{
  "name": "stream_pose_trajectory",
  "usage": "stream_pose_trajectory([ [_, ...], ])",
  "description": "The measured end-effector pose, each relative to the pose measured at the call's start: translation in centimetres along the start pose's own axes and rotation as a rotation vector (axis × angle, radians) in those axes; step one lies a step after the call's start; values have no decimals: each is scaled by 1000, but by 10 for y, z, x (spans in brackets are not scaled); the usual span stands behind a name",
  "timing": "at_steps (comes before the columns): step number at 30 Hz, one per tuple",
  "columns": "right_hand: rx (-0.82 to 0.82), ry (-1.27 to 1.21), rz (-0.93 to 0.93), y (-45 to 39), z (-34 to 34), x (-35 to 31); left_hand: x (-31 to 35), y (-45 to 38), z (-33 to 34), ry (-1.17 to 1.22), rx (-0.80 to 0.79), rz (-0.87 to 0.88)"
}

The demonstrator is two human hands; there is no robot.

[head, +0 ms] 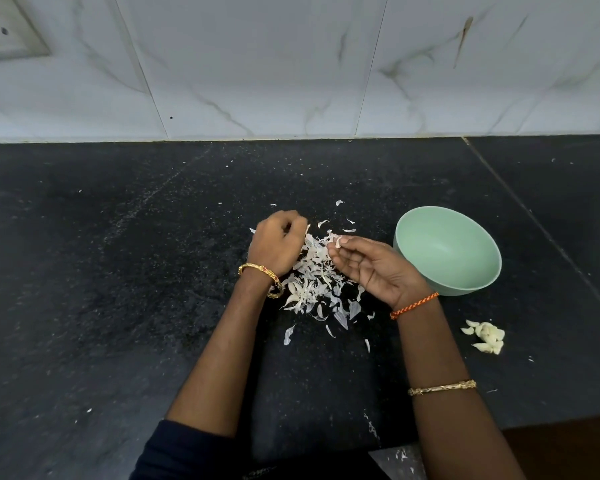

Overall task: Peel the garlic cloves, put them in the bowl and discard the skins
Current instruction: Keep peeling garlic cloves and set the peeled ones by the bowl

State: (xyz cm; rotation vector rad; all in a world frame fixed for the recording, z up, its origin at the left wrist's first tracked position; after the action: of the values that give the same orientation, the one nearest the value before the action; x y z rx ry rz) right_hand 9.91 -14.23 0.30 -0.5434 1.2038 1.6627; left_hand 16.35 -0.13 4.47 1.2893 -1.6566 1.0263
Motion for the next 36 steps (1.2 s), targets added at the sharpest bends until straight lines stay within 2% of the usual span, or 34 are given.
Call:
stream_pose_trajectory([
  [9, 76, 37, -57, -2, -4, -6, 6, 3, 20, 51, -179, 64],
  [16, 67, 47, -72, -1, -5, -6, 15, 6, 29, 96, -291, 115],
  [24, 75, 63, -78, -2, -6, -7, 21, 8, 27, 47, -243, 139],
  [36, 153, 176, -118, -3, -13, -7, 28, 13, 27, -190, -174, 165],
])
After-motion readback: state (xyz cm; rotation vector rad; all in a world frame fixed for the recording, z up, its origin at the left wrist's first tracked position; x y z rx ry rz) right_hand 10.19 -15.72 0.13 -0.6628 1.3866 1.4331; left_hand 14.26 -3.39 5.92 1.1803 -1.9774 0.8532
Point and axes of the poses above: each hand's wrist, its own y-axis away from the middle knuckle, its own z-axis out of the palm, x = y × z, the point moved 10 cm from there along -y, towards the middle knuckle, and after that the axes turned 6 degrees about y, right-handed, at the moved point
